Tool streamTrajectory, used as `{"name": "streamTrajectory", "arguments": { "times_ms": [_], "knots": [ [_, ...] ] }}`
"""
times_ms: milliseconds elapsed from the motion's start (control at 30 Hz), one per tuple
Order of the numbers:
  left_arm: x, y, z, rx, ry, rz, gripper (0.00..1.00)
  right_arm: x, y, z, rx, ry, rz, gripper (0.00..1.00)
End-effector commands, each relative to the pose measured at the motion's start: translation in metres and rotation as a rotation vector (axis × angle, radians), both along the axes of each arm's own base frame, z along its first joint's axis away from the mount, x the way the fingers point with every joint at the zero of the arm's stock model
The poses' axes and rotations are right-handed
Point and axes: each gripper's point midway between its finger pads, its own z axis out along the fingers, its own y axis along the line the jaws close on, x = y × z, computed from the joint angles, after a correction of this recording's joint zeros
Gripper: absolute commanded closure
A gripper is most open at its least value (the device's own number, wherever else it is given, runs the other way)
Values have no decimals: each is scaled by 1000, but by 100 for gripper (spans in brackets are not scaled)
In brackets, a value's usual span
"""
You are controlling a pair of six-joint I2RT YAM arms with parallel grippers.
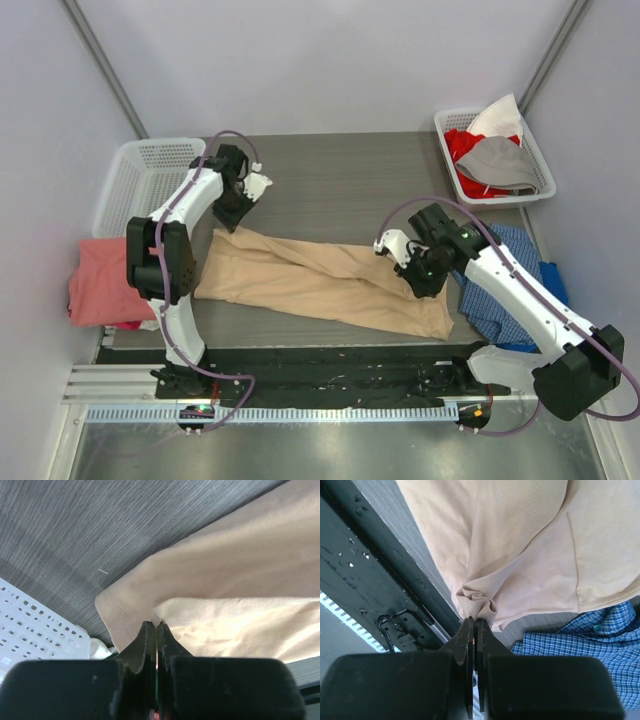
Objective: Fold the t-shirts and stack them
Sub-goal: Fold the other side of the tshirt into a rectangle
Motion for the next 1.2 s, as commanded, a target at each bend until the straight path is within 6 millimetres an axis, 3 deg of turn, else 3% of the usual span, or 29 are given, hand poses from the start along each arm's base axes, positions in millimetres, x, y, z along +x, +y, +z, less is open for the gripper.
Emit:
{"name": "streamTrajectory", "arguments": {
  "times_ms": [0, 833, 1000, 1167],
  "knots": [
    [-4, 2, 9, 11, -20, -20, 100, -19, -1, -5, 7, 49, 19, 99],
    [-28, 6, 2, 18, 27, -24, 100, -38, -1, -23, -38, 116, 49, 99],
    [-35, 13, 2, 47, 22, -23, 91, -39, -2, -25, -46, 119, 53, 99],
    [-40, 13, 6, 41, 18, -20, 89, -40, -2, -27, -53, 130, 60, 99]
  ]
}}
